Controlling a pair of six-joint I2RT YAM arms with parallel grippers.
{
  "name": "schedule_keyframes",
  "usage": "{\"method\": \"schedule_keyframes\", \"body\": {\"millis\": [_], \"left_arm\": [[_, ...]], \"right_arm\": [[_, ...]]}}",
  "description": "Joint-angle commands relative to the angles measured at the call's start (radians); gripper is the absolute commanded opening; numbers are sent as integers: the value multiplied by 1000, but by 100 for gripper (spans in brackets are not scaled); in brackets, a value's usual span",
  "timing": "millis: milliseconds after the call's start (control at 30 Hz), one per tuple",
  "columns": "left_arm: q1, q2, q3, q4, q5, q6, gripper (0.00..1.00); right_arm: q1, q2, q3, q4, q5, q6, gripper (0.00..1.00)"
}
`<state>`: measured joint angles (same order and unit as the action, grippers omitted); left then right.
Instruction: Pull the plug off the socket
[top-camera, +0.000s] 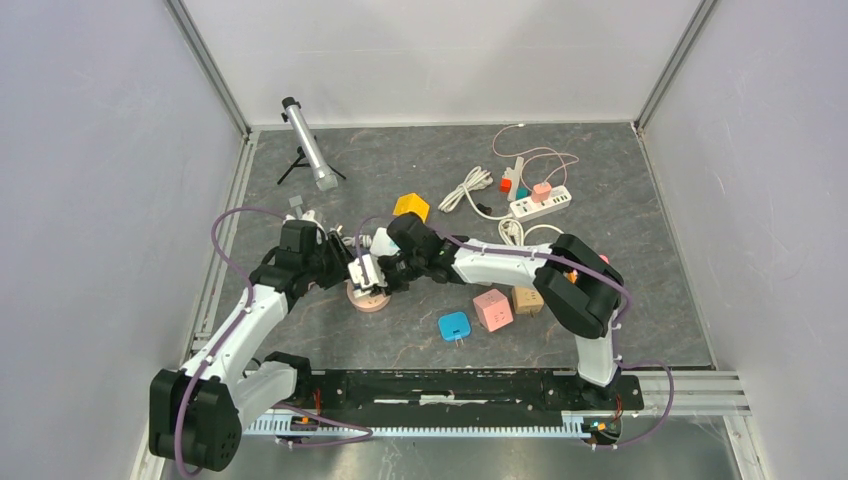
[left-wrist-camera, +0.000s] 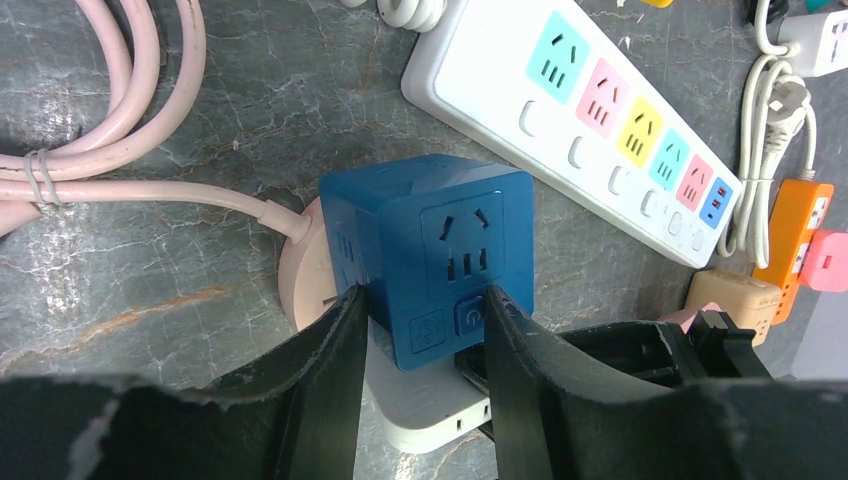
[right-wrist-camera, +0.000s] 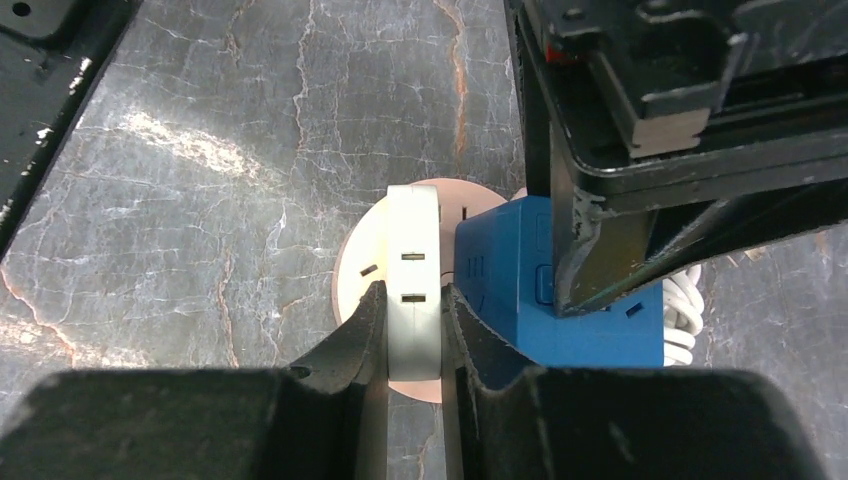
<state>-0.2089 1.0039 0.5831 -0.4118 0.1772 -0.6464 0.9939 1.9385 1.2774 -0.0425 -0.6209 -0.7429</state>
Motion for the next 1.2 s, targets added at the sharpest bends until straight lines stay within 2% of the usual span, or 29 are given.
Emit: {"method": "schedule_keyframes", "body": {"millis": [0,67,167,300,400,600,667,700,733,800,933,1067,1167], "left_arm": [[-2,23,-44,-78,-15,46,28],[-3,23,-45,-76,-15,43,27],[-2,27,-47,-76,-18,39,27],[-3,36,-44,-78,-22,40,25],[-2,36,-45,-78,-26,39,25],[-2,46,-40,-79,-27,40,24],[-3,47,-40,-79,-25,40,24],[-3,47,-40,-79,-25,38,24],[-2,47,-41,-79,-25,37,24],[-2,48,-40,-79,-23,35,23],[-3,51,-43,-79,-20,34,23],[-2,56,-53,-69,-12,32,23],[-3,56,-61,-62,-9,29,23]], "right_arm": [[-7,-46,25,98,-12,-21,0],[-27,-35,41,137,-101,70,0],[0,-55,47,134,-158,55,0],[53,-90,11,97,-47,-86,0],[54,-115,-58,163,18,-96,0],[-23,-120,-105,407,-172,200,0],[-2,-104,-68,327,-185,142,0],[25,-93,-36,234,-165,39,0],[51,-83,-1,132,-116,-44,0],[84,-68,35,33,-48,-142,0],[68,-95,4,102,-51,-82,0],[-13,-93,-19,287,-218,134,0],[-21,-61,33,224,-238,122,0]]}}
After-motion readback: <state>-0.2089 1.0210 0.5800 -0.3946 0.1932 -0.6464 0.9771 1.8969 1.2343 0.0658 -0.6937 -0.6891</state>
